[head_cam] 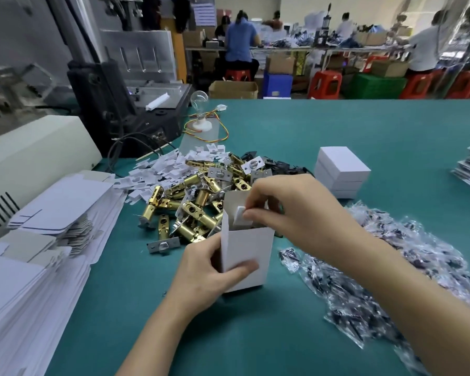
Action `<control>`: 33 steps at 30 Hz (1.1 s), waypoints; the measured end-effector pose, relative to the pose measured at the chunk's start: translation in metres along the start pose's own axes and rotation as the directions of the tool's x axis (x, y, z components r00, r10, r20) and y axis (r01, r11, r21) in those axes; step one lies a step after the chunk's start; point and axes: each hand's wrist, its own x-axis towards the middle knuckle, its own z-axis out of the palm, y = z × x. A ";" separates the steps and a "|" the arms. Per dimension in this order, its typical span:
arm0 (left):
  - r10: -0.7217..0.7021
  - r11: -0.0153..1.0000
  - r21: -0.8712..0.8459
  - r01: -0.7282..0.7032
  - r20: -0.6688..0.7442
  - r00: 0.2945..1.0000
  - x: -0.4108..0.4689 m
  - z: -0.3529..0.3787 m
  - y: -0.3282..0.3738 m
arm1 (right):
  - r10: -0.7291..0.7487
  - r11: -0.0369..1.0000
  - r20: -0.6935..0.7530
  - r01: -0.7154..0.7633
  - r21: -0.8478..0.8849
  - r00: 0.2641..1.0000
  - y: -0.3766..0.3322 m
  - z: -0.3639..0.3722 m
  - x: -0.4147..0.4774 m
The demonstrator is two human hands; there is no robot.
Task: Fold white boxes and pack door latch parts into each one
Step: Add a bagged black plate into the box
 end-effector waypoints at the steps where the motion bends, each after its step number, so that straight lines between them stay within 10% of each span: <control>1: -0.007 1.000 -0.005 0.007 -0.002 1.000 0.000 0.000 0.000 | 0.012 1.000 0.029 -0.012 -0.011 1.000 -0.003 0.002 0.003; 16: -0.012 1.000 -0.018 0.012 0.010 1.000 0.002 -0.003 -0.003 | 0.051 0.998 0.212 -0.041 -0.051 0.976 -0.007 0.013 0.014; 21: -0.015 1.000 0.001 0.015 0.025 1.000 0.004 -0.004 -0.005 | 0.166 0.966 -0.181 -0.124 0.226 0.969 0.026 -0.003 0.014; 26: 0.005 1.000 -0.004 -0.005 0.014 1.000 0.005 -0.004 -0.001 | 0.415 0.900 -0.077 -0.421 -0.110 0.907 0.086 -0.009 0.023; 33: 0.027 1.000 -0.004 -0.027 0.011 1.000 0.005 -0.004 -0.001 | 0.603 0.705 0.179 -0.414 -0.576 0.777 0.117 0.032 0.017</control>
